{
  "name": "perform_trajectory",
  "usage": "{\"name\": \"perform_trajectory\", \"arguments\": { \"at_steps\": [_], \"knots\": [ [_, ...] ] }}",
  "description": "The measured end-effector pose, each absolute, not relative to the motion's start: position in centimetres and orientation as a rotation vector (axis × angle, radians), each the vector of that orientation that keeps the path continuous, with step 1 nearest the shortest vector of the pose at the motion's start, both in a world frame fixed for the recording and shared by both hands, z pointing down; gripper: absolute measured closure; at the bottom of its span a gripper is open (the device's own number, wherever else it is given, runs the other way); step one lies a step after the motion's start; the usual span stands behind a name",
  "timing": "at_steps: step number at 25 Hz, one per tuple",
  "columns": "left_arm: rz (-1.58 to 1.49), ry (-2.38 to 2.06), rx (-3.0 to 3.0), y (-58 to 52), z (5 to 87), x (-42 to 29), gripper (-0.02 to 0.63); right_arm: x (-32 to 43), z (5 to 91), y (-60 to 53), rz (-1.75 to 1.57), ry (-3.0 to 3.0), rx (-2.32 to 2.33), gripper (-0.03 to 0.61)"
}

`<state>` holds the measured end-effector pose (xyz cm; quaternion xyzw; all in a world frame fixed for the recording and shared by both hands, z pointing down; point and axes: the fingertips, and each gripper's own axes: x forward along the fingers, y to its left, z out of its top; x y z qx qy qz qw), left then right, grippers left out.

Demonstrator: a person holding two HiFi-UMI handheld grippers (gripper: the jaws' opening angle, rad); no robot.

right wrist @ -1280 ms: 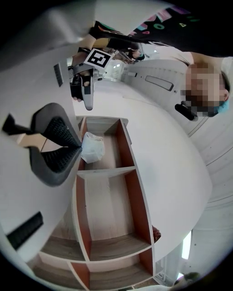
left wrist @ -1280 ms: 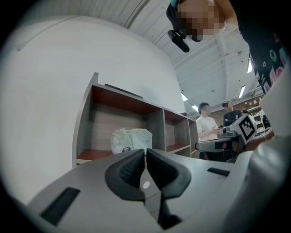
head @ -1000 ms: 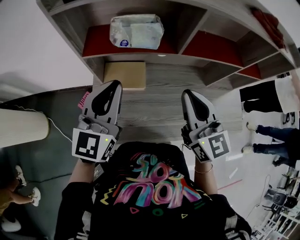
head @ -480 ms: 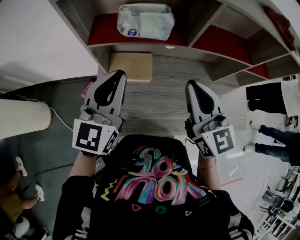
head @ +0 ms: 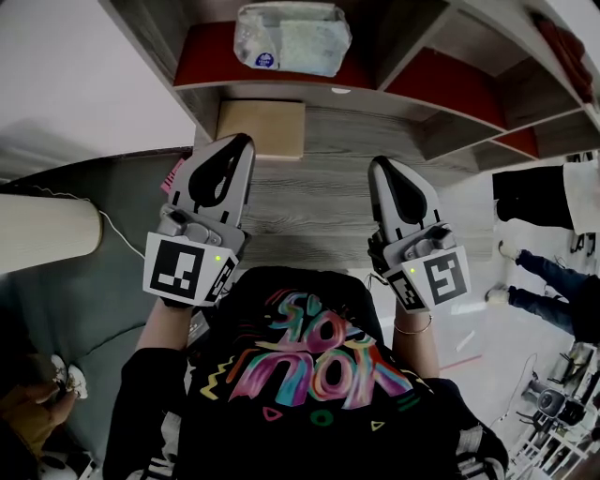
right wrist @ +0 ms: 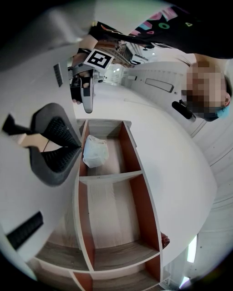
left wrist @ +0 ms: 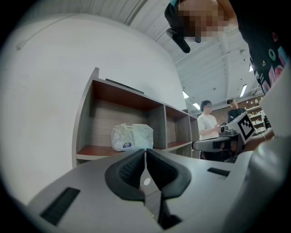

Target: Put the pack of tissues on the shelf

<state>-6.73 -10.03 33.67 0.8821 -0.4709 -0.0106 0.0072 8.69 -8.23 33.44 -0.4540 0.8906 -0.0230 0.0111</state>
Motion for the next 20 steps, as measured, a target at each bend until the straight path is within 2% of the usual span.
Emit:
{"name": "perform_trajectory", "arguments": {
  "at_steps": [20],
  "knots": [
    [-0.046, -1.479, 2.752, -10.5, 34.06, -7.23, 0.581, 9.44, 34.09, -8.79, -0.101, 2.748, -1.463, 0.563]
  ]
}}
